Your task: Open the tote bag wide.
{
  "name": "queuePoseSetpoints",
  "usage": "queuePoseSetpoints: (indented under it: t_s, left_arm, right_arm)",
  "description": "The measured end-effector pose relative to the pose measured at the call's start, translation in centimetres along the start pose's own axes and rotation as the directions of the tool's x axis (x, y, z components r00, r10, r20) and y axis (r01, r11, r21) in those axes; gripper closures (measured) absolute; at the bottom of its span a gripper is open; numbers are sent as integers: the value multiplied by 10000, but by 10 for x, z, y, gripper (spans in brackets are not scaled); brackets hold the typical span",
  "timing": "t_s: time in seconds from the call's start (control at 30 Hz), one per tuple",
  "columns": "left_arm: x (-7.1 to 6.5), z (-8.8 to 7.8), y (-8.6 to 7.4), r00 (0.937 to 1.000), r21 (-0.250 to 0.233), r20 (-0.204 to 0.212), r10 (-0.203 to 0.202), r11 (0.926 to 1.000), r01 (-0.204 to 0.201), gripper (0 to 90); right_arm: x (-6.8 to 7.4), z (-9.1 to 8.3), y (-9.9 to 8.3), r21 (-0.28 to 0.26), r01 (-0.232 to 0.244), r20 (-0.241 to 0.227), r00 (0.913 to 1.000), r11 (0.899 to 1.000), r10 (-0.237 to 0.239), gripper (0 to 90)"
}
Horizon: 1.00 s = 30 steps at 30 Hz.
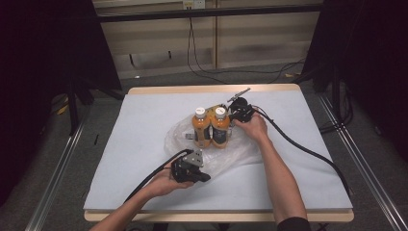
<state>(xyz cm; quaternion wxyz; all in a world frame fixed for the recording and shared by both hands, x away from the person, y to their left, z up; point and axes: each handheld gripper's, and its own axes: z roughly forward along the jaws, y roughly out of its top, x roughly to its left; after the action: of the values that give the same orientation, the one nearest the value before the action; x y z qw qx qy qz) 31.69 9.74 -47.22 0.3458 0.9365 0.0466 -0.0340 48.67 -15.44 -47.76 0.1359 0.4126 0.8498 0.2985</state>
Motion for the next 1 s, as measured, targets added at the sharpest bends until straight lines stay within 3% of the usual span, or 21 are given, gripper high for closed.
queuePoseSetpoints:
  t_s: [0.1, 0.2, 0.23, 0.3, 0.33, 0.43, 0.47, 0.53, 0.57, 0.6, 0.7, 0.87, 0.93, 0.97, 1.0]
  left_arm:
    - [0, 0, 0, 10000, -75, 45, 60, 10000, -59, 900]
    - [-1, -5, -1, 9999, 386, 62, 116, 9992, -118, 900]
    - [-2, -3, -3, 10000, 61, 25, 58, 10000, -59, 900]
    - [-2, -5, -7, 9999, -67, 101, -74, 9999, 75, 900]
    - [1, -8, -7, 9992, 111, 389, -106, 9999, 102, 900]
    - [1, -6, -9, 9993, -200, 230, -283, 9994, 288, 900]
    - [2, -8, -9, 9994, -63, 203, -287, 9996, 288, 900]
    - [5, -9, -9, 9991, -345, 312, -293, 9989, 303, 900]
    - [5, -10, -10, 9983, -654, 274, -514, 9964, 531, 900]
    - [7, -13, -9, 9977, -670, 407, -548, 9961, 575, 900]
    - [7, -16, -7, 9985, -1003, 148, -531, 9935, 544, 900]
    - [9, -25, -5, 9971, -1735, -2, -757, 9820, 745, 900]
    - [11, -30, -5, 9962, -2076, -27, -870, 9746, 846, 900]
    - [11, -32, -6, 9959, -2087, -139, -896, 9743, 847, 900]
    - [12, -33, -6, 9949, -2370, -147, -994, 9670, 931, 900]
  right_arm:
    - [0, 1, 2, 24, -64, 121, 9999, 10000, 63, 900]
    - [-2, 2, 2, -12, -125, 134, 9998, 9999, 125, 900]
    - [-3, 2, 2, -16, -92, 130, 9999, 10000, 92, 900]
    - [-3, 2, 2, -23, -50, 157, 9999, 10000, 51, 900]
    - [-4, 2, 2, -44, -94, 162, 9998, 9999, 95, 900]
    - [-5, 2, 3, -39, -124, 131, 9998, 9999, 124, 900]
    - [-4, 2, 2, -26, -166, 185, 9997, 9999, 166, 900]
    - [-1, -1, 1, -36, 13, 2, 10000, 10000, -13, 900]
    - [0, -3, 1, -83, 127, 11, 9999, 9999, -127, 900]
    - [2, -6, 0, -155, 158, 10, 9999, 9998, -158, 900]
    - [4, -15, -1, -454, 212, -156, 9996, 9987, -220, 900]
    - [5, -30, -7, -927, 177, -235, 9995, 9955, -199, 900]
    - [4, -38, -9, -1214, 2, -505, 9987, 9926, -63, 900]
    - [4, -42, -11, -1364, 21, -521, 9986, 9907, -92, 900]
    - [4, -45, -12, -1432, -2, -624, 9980, 9897, -88, 900]
